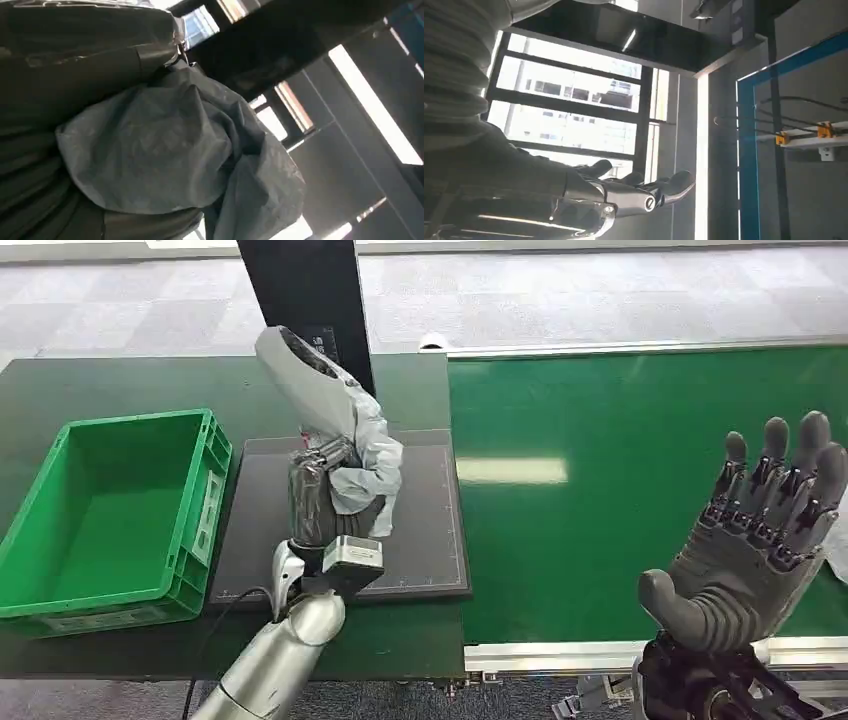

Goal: Moved the parcel from conveyor to table for the left to box.

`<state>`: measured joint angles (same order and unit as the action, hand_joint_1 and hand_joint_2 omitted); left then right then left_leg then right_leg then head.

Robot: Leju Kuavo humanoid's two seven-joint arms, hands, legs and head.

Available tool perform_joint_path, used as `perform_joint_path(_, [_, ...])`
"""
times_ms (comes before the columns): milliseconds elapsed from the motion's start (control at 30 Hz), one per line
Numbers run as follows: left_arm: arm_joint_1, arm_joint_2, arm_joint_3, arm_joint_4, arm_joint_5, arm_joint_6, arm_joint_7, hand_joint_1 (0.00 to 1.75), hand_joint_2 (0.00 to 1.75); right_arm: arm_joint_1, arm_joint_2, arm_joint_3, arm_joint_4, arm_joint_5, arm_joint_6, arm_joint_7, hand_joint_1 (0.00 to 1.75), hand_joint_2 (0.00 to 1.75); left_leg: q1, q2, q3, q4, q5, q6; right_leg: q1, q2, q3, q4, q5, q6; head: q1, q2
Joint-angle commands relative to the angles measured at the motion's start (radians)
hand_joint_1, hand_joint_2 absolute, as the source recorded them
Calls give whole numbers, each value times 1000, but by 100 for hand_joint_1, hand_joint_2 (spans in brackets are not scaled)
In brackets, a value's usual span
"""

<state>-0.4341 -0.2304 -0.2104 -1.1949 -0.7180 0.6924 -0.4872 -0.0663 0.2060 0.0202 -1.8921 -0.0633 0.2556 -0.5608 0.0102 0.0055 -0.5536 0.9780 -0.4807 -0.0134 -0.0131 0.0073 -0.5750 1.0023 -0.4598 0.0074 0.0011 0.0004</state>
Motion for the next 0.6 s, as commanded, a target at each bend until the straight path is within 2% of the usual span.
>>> perform_joint_path(33, [-29, -8, 389, -142, -30, 6, -74, 175, 175, 22, 0, -17, -14, -6, -10, 10, 0, 175, 0, 2, -1, 1, 0, 0, 1, 2, -2, 0, 1, -1, 0, 0])
perform_joint_path(133, [-29, -8, 389, -142, -30, 6, -74, 175, 175, 22, 0, -17, -14, -6, -10, 10, 0, 175, 1, 1, 0, 0, 1, 0, 1, 0, -1, -1, 1, -1, 0, 0])
perform_joint_path(200, [-47, -36, 462, -146, -118, 6, -63, 175, 175, 30, 4, -20, -25, -6, -12, 18, 0, 175, 0, 0, 0, 0, 0, 0, 1, 0, -1, 0, 0, 0, 0, 0])
perform_joint_path(267, [-102, 14, 508, -56, -195, 6, 10, 175, 175, 47, 5, -23, -46, -8, -13, 24, 0, 175, 1, 0, -1, 1, 0, 0, 1, 0, -1, 0, 0, 0, 0, 0])
perform_joint_path(333, [-180, 110, 492, 162, -203, -11, 130, 175, 175, 63, 4, -24, -61, -10, -14, 29, 0, 175, 0, -1, 0, 0, 1, 0, 1, -1, 0, 0, 0, -1, 0, 0])
perform_joint_path(367, [-216, 137, 499, 254, -70, -101, 134, 175, 175, 64, -2, -24, -61, -12, -13, 30, 0, 175, 0, -2, 2, -1, 1, 0, 0, -2, 1, 0, 0, -1, 0, 0])
perform_joint_path(433, [-294, 199, 537, 503, 85, -189, 136, 175, 175, 62, -20, -21, -40, -24, -14, 28, 0, 175, 0, -3, 2, -3, 3, 0, 0, -3, 2, -2, 1, -2, 0, 0])
perform_joint_path(500, [-340, 237, 577, 676, 165, -189, 108, 175, 175, 57, -31, -13, -17, -32, -18, 21, 0, 175, 0, -3, 3, -2, 2, -1, 0, -3, 2, -1, 0, -1, 0, 0])
perform_joint_path(600, [-355, 267, 622, 769, 218, -168, 103, 175, 175, 51, -35, -1, 10, -36, -28, 24, 0, 175, 0, 0, 4, -4, 3, -1, 0, -1, 3, -3, 2, -1, 0, 0])
